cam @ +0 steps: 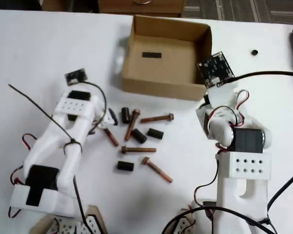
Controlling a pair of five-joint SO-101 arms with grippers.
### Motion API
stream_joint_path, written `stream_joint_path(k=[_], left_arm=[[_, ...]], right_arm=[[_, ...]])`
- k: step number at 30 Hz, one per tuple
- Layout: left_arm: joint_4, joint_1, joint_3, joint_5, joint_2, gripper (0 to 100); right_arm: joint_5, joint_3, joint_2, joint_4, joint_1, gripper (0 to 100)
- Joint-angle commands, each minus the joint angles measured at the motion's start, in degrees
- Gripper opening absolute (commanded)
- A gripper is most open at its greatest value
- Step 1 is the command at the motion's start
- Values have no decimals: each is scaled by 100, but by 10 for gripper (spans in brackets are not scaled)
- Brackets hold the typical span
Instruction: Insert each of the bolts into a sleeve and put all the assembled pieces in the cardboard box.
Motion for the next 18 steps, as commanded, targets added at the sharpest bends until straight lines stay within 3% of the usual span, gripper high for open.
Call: stream_joint_path(k=[1,11,18], left_arm=[[-105,-53,-251,62,70,282],[-659,44,-251,457,712,273],[-756,79,-462,457,1055,160]], right_arm=[[26,-18,-189,-145,48,21],[26,-9,-189,-180,40,21],[26,-9,-189,-180,40,21]])
